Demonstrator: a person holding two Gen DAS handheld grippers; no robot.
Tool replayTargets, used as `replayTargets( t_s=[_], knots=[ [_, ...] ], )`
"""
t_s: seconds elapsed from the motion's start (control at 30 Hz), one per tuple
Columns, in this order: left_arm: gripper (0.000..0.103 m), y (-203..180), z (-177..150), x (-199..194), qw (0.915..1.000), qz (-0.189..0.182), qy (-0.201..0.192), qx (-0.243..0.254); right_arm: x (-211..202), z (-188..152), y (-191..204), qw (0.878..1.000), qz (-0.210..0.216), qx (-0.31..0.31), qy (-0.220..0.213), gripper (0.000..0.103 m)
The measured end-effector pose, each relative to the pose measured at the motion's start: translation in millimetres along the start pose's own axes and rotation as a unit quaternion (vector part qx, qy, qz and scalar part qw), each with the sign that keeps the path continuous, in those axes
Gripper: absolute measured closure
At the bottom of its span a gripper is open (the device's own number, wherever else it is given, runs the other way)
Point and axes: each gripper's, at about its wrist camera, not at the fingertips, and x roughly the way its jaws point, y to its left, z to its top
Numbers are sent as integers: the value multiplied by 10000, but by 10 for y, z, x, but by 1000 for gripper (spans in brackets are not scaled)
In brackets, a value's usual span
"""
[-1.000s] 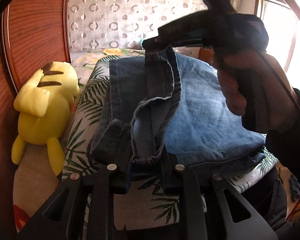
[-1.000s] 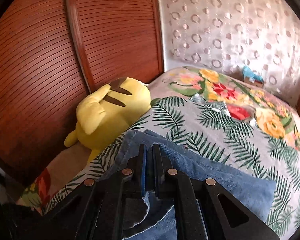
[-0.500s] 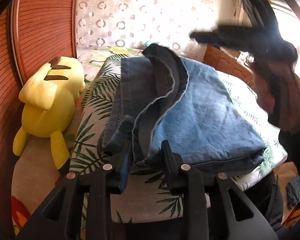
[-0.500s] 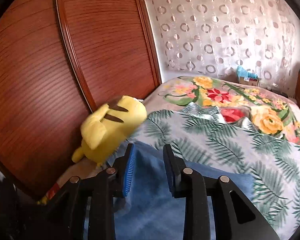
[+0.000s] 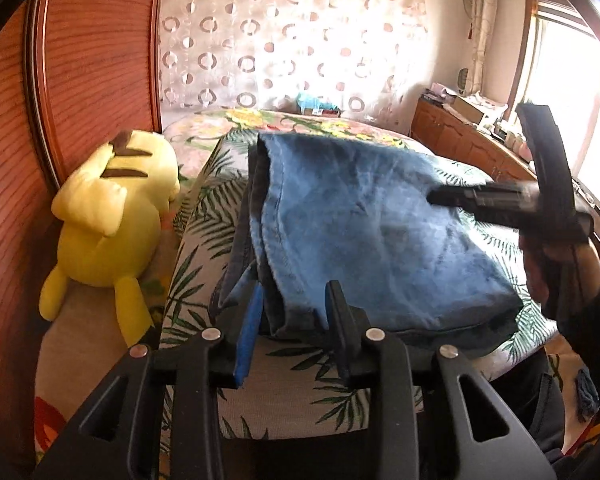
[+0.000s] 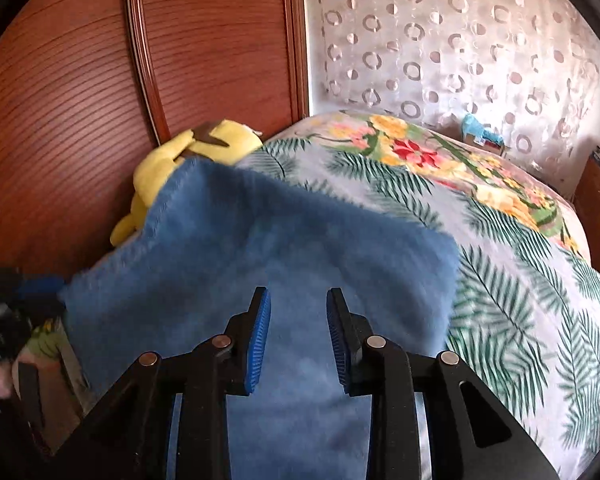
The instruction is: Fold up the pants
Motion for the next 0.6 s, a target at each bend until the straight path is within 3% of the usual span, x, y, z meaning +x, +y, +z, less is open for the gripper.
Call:
replayTargets(
  t_s=[0.23, 0.33, 0.6],
  knots=[
    [69, -250, 134, -223, 9993, -130, -223, 254, -185, -269, -160, 9983, 121, 452, 337, 73],
    [65, -387, 164, -234, 9987, -255, -259, 370, -250, -319, -241, 9971, 142, 636, 388, 73],
    [64, -624, 88, 186, 9977, -372, 174, 543, -252, -474, -280, 9962, 103, 701, 515, 73]
  ],
)
